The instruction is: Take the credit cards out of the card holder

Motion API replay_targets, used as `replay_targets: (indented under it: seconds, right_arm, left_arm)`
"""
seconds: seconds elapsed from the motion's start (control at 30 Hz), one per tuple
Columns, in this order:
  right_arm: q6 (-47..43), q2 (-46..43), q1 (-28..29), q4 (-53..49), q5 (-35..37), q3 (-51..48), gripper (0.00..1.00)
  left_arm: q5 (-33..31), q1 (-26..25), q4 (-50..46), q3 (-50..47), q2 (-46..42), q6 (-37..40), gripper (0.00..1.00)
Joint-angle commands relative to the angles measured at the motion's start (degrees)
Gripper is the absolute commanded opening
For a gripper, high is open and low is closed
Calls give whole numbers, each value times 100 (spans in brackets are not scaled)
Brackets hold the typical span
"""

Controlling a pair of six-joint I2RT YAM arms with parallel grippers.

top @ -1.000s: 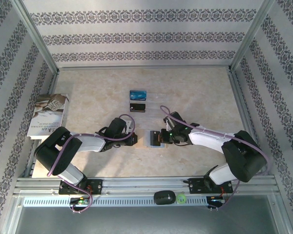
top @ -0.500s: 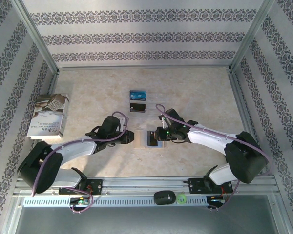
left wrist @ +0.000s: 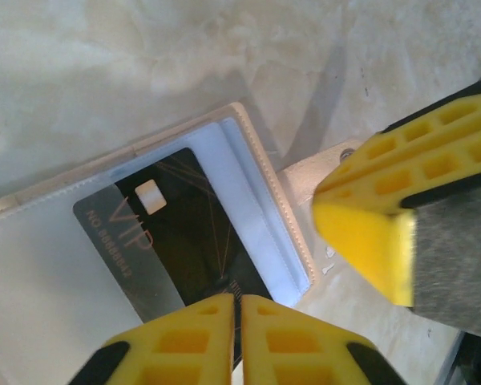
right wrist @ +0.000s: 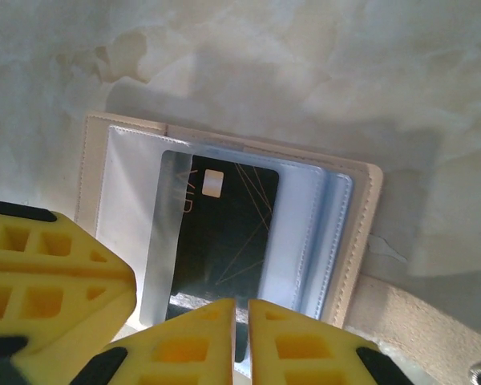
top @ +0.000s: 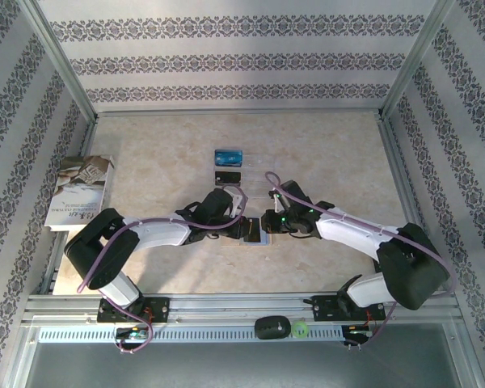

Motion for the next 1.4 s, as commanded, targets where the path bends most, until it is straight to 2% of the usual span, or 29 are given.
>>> replay_targets:
  seconds: [0.0, 0.27, 0.5, 0.77, 0.87, 1.03, 1.23, 1.37]
  right_arm:
    - [-98, -96, -22, 168, -192, -144, 14]
    - [-1, 388, -13, 685, -904, -74, 24]
    - [187, 944, -19, 876, -944, 62, 27]
    - [387, 1180, -35, 1426, -1338, 77, 33]
    - [485, 1350, -31, 1582, -1498, 106, 26]
    - [455, 1136, -162, 1413, -1169, -52, 0]
    - [17, 216, -571, 756, -873, -330, 0]
    - [-793, -190, -543, 227, -1143, 187, 0]
  left_arm:
    - [-166, -32, -23, -148, -73, 21, 9]
    - [-320, 172, 34, -481, 317, -30, 0]
    - [-196, 347, 253, -801, 265, -140, 0]
    - [-113, 387, 282, -816, 335, -122, 0]
    - [-75, 396, 288, -784, 382, -113, 0]
    - [-127, 461, 305, -882, 265, -137, 1]
    - [-20, 549, 332, -922, 58, -113, 16]
    - [72, 660, 293, -780, -599, -164, 28]
